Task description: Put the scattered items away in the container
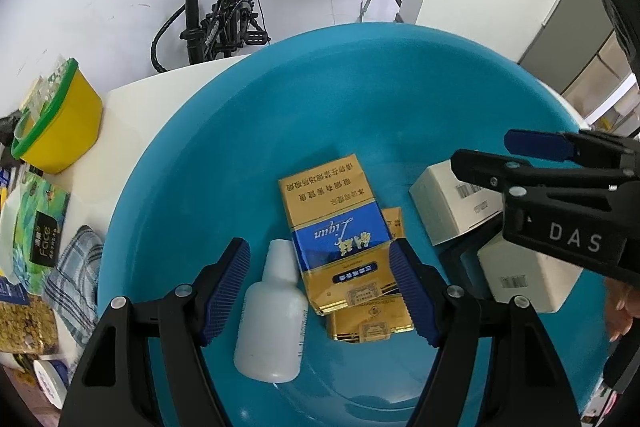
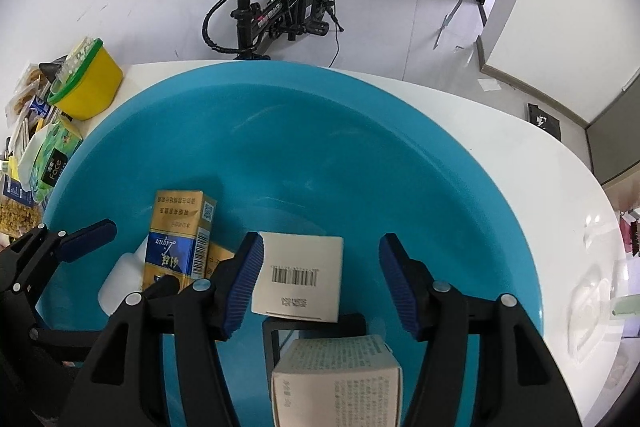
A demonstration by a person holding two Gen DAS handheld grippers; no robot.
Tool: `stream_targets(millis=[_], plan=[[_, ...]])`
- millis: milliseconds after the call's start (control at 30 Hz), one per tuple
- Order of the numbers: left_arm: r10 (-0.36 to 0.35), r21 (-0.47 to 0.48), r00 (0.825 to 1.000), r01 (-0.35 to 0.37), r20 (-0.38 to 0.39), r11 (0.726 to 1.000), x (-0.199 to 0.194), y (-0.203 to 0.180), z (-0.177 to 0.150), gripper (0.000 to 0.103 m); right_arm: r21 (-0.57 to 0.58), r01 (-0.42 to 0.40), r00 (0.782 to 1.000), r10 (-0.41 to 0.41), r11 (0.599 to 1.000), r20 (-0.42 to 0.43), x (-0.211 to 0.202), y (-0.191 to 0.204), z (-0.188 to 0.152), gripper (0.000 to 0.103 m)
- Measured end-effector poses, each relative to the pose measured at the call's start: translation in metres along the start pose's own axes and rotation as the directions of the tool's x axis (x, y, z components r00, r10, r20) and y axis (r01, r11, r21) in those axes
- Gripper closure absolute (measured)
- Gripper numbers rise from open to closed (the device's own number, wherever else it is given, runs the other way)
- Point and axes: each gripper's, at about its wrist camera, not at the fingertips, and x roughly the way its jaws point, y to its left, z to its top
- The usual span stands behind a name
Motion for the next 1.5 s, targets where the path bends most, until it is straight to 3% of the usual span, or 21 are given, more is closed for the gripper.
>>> stream_targets(millis=[100,367,700,900,1367,1500], plan=[[-0.037,-0.037,0.999,0.037,0.002,0.999,-0.001,0.003,-0.001,0.028,0.012,0.004,1.0,-0.004,1.0,0.023,-0.005,-0.001,-0.004,0.043],[-0.035,-0.033,0.998,0.037,0.055,0.999,-0.009,0.0,0.001,0.028,-0.005,0.035,0.995,-0.034,0.999,0.099,-0.019,0.004,-0.014,0.038],[-0.066,-0.05,0.984,0.076,0.167,0.996,-0.021,0.002,0.005,0.028,-0.002,0.02,0.973,-0.019,1.0,0.229,-0.047,-0.001,-0.02,0.018],[-0.042,-0.068,0.967,0.061,0.251,0.996,-0.035,0.006,0.004,0.017,0.042,0.037,0.945,-0.048,0.998,0.322,-0.062,-0.01,-0.021,0.001],[-0.048,-0.094,0.94,0.084,0.337,0.992,-0.05,0.014,-0.001,0.016,0.094,0.043,0.924,-0.075,0.995,0.375,-0.072,-0.037,-0.039,0.001],[-0.035,-0.091,0.925,0.075,0.378,0.993,-0.059,0.013,-0.004,0.016,0.092,0.056,0.916,-0.088,0.994,0.392,-0.075,-0.041,-0.045,0.001]])
